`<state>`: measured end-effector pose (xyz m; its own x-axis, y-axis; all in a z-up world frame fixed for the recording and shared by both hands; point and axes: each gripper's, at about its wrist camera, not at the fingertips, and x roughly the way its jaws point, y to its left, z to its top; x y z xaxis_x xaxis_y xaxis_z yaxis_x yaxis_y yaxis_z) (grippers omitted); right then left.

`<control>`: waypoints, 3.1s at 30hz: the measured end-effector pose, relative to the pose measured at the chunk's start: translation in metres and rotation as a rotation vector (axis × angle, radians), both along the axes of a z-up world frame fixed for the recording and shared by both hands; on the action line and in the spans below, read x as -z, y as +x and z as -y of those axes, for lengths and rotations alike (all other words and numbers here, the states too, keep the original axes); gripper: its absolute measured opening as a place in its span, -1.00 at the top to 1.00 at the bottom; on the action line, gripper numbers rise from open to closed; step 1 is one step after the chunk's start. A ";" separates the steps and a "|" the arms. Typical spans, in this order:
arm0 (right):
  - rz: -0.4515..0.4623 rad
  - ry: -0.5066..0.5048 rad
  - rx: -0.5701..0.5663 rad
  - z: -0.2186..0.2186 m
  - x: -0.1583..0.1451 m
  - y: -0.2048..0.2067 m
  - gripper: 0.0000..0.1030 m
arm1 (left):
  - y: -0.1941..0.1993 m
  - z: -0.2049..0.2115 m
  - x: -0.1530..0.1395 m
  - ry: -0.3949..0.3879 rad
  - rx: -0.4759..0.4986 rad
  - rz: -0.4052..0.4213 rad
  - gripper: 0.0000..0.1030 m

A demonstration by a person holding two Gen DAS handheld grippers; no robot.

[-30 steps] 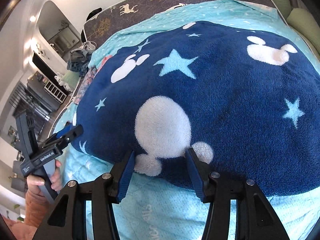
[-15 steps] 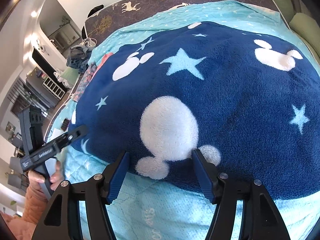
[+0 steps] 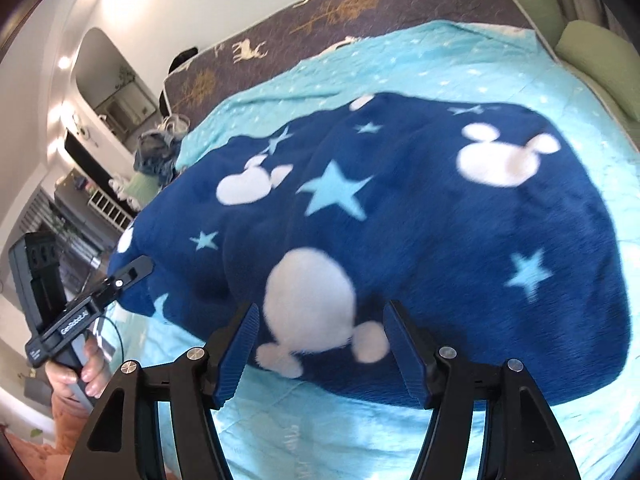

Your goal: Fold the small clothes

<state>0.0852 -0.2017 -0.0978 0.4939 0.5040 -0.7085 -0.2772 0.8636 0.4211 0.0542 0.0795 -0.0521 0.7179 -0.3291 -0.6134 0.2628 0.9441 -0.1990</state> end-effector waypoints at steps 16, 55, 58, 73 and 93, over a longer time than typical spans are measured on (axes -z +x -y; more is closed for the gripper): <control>-0.019 0.039 -0.013 0.010 0.024 0.005 -0.29 | 0.008 0.039 -0.030 0.042 0.051 0.062 0.46; 0.026 0.226 -0.125 0.058 -0.030 0.041 -0.32 | -0.022 0.064 -0.056 0.043 0.127 0.183 -0.68; 0.040 0.219 -0.135 0.050 -0.041 0.048 -0.38 | -0.010 0.052 -0.054 0.047 0.093 0.171 -0.68; -0.225 0.371 -0.182 0.007 -0.024 0.115 -0.51 | 0.049 0.089 -0.015 -0.193 0.230 0.011 0.00; -0.230 -0.222 -0.404 -0.096 -0.049 0.162 0.27 | 0.025 0.151 -0.033 -0.077 0.430 0.100 0.46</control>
